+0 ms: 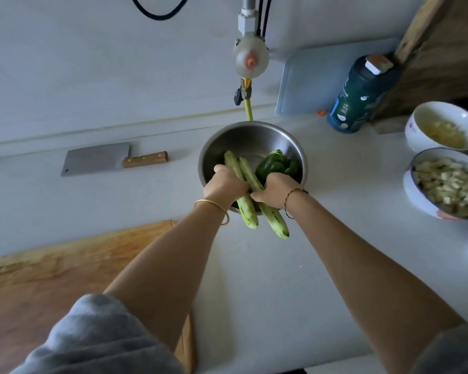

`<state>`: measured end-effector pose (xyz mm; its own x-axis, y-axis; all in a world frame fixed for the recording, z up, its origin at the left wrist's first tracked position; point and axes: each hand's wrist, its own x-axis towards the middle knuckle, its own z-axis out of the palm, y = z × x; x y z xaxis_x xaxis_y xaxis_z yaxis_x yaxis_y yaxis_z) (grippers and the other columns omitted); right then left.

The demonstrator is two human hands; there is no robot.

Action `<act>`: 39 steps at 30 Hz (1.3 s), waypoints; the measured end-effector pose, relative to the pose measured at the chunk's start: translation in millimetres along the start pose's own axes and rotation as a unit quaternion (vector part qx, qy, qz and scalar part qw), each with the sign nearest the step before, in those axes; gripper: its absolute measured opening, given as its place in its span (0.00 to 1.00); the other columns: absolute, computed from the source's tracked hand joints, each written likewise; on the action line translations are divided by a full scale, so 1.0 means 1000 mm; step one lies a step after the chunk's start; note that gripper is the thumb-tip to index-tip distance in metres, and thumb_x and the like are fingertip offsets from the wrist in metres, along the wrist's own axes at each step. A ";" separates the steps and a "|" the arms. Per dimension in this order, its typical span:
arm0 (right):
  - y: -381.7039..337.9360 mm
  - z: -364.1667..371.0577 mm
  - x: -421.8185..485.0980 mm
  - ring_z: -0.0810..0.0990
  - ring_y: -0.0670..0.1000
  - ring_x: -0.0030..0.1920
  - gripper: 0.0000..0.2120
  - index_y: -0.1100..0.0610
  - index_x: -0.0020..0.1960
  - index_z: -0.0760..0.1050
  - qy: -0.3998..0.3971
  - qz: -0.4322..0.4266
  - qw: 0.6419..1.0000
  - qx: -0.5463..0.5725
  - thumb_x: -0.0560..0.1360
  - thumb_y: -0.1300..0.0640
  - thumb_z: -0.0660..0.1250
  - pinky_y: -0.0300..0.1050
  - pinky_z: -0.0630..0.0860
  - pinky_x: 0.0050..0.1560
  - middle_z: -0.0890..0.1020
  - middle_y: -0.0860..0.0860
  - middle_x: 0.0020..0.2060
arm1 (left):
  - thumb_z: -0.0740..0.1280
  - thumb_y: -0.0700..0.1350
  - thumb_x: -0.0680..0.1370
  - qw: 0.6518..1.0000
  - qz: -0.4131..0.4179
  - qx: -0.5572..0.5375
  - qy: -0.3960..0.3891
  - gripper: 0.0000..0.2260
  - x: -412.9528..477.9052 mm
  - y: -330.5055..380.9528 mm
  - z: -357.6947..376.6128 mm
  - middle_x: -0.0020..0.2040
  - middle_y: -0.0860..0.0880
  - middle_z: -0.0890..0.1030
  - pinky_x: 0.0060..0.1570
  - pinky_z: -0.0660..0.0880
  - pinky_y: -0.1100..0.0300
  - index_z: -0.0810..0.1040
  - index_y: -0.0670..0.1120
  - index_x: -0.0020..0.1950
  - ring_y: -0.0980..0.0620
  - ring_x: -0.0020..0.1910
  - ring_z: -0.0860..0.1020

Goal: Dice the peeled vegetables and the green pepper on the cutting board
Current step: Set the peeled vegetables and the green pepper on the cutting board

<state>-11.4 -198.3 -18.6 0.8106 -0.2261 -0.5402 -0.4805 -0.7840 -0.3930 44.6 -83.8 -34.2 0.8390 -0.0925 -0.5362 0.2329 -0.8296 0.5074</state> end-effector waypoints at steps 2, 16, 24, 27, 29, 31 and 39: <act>-0.001 0.001 0.001 0.70 0.52 0.31 0.17 0.58 0.32 0.67 -0.009 0.011 1.000 0.000 0.75 0.52 0.66 0.42 0.65 0.31 0.71 0.52 0.28 | 0.70 0.49 0.73 0.998 -0.013 -0.066 -0.006 0.23 0.000 0.000 -0.006 0.40 0.49 0.72 0.42 0.75 0.56 0.62 0.41 0.58 0.50 0.39 0.76; -0.030 0.002 -0.036 0.74 0.53 0.32 0.16 0.60 0.33 0.73 0.148 -0.079 0.947 0.273 0.73 0.50 0.67 0.44 0.69 0.34 0.75 0.54 0.29 | 0.72 0.44 0.74 0.927 -0.006 -0.366 -0.079 0.13 -0.043 -0.048 -0.075 0.41 0.40 0.75 0.38 0.71 0.58 0.78 0.34 0.50 0.48 0.35 0.72; -0.116 0.064 -0.055 0.65 0.50 0.28 0.19 0.57 0.28 0.63 0.043 -0.201 0.938 0.279 0.72 0.55 0.67 0.43 0.59 0.32 0.66 0.51 0.25 | 0.66 0.42 0.78 0.900 -0.032 -0.433 0.034 0.07 -0.100 -0.153 -0.108 0.40 0.40 0.76 0.39 0.67 0.56 0.78 0.38 0.45 0.48 0.35 0.72; -0.154 0.103 -0.062 0.63 0.51 0.29 0.19 0.57 0.28 0.62 -0.012 -0.248 0.940 0.235 0.72 0.55 0.68 0.45 0.55 0.31 0.63 0.53 0.26 | 0.67 0.42 0.78 0.898 -0.071 -0.424 0.092 0.06 -0.121 -0.208 -0.118 0.33 0.46 0.74 0.32 0.63 0.60 0.78 0.42 0.42 0.52 0.30 0.70; -0.178 0.131 -0.064 0.64 0.51 0.30 0.18 0.58 0.29 0.65 -0.035 -0.266 0.941 0.207 0.72 0.54 0.69 0.45 0.56 0.33 0.63 0.54 0.27 | 0.68 0.42 0.77 0.895 -0.106 -0.412 0.135 0.04 -0.131 -0.242 -0.125 0.35 0.45 0.75 0.33 0.64 0.60 0.80 0.41 0.45 0.51 0.32 0.71; -0.201 0.159 -0.067 0.65 0.52 0.31 0.17 0.60 0.31 0.68 -0.055 -0.276 0.944 0.174 0.71 0.53 0.70 0.46 0.57 0.33 0.65 0.54 0.27 | 0.69 0.42 0.76 0.891 -0.143 -0.394 0.174 0.04 -0.139 -0.274 -0.134 0.35 0.45 0.75 0.30 0.66 0.62 0.80 0.42 0.47 0.51 0.31 0.70; -0.274 0.258 -0.084 0.79 0.53 0.51 0.19 0.59 0.59 0.74 -0.071 -0.256 0.958 0.111 0.73 0.50 0.69 0.49 0.75 0.50 0.78 0.49 0.46 | 0.70 0.42 0.74 0.906 -0.209 -0.288 0.228 0.13 -0.131 -0.392 -0.173 0.48 0.44 0.80 0.42 0.79 0.54 0.74 0.42 0.57 0.47 0.42 0.79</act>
<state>-34.0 185.2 -57.7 0.9130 0.2491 -0.3232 -0.1034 -0.6250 -0.7738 -71.3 348.7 -46.3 0.7031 0.5094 -0.4962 0.6859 -0.3014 0.6624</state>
